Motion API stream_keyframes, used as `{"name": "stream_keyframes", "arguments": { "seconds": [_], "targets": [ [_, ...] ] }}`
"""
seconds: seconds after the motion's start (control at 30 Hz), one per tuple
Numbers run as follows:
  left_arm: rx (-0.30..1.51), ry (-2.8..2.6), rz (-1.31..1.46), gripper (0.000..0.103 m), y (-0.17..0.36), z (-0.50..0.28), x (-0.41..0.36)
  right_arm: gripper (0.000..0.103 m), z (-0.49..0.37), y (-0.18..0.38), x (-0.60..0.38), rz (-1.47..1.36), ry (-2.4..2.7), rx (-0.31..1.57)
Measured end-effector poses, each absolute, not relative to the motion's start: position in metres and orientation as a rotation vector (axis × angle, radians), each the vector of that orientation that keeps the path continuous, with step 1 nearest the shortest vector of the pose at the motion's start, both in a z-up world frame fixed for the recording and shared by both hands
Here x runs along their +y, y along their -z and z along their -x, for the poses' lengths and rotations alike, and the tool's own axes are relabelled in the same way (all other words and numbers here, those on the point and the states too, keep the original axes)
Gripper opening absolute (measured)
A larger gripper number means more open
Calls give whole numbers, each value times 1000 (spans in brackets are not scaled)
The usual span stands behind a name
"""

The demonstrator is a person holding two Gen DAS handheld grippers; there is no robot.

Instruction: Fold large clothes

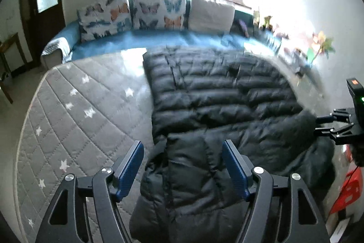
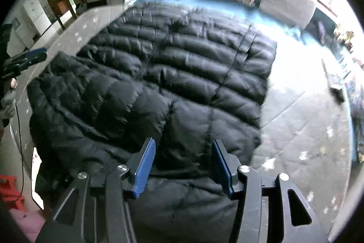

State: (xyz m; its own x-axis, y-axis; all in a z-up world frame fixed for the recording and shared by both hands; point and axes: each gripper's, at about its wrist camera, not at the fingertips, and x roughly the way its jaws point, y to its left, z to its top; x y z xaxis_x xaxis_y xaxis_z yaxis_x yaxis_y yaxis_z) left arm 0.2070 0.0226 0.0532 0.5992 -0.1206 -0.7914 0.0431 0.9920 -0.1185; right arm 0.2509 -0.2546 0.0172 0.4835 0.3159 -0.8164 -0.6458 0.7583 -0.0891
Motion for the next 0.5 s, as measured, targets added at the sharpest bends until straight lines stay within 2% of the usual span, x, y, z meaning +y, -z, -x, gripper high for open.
{"name": "stream_keyframes", "arguments": {
  "seconds": [0.1,0.17,0.37,0.5],
  "targets": [
    [1045,81,93,73,-13,-220,24,58,-263,15,-245,454,-596,938],
    [1052,106,176,73,-13,-220,35,58,-259,7,-245,472,-603,929],
    [1043,149,282,74,-66,-236,74,58,-270,-56,-275,362,-652,934],
    [1038,104,289,81,-106,-271,104,58,-307,-88,-297,251,-632,952]
  ]
}}
